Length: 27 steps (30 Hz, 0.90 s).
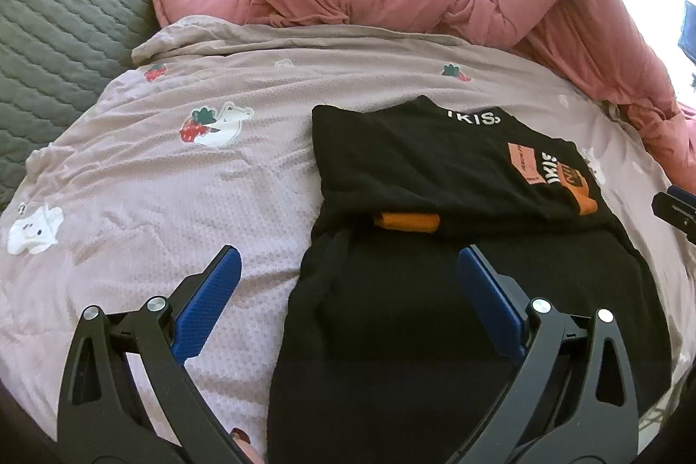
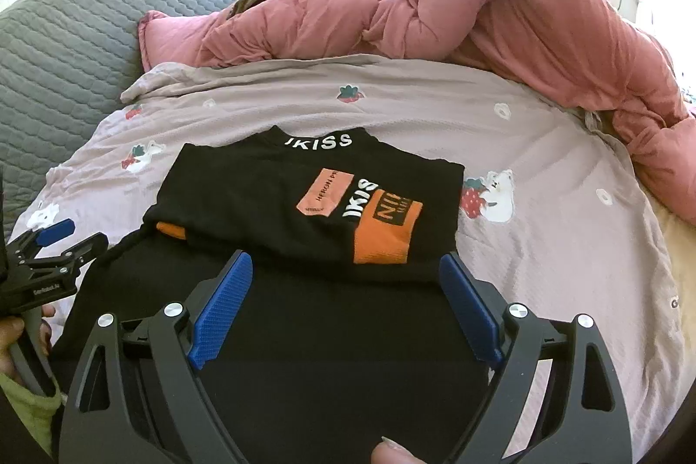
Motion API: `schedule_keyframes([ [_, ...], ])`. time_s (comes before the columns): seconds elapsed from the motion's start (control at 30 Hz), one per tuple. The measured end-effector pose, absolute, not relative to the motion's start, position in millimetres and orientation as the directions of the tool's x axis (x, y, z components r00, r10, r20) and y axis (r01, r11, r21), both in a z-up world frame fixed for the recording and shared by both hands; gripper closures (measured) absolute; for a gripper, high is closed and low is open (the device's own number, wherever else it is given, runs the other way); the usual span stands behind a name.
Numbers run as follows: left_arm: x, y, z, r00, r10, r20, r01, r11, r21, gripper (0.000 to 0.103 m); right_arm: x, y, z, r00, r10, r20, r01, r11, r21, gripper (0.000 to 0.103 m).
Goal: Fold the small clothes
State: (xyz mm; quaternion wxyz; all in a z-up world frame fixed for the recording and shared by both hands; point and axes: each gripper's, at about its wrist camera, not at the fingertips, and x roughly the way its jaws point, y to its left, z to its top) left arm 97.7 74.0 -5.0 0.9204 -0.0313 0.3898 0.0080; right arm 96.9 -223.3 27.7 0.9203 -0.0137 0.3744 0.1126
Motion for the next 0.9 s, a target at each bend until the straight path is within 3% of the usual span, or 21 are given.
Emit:
schedule_keyframes([
  [0.67,48,116,-1,0.665,-0.081,-0.742,-0.123,0.969,-0.216,0.01,65,-239,20,0.68,0.211,-0.703,-0.231,0.971,0.068,0.016],
  [0.9,27,123,-6,0.638,-0.079,-0.766,-0.121,0.972,-0.201,0.01,56,-244,19,0.682,0.219,-0.698,-0.234,0.969,0.076,0.016],
])
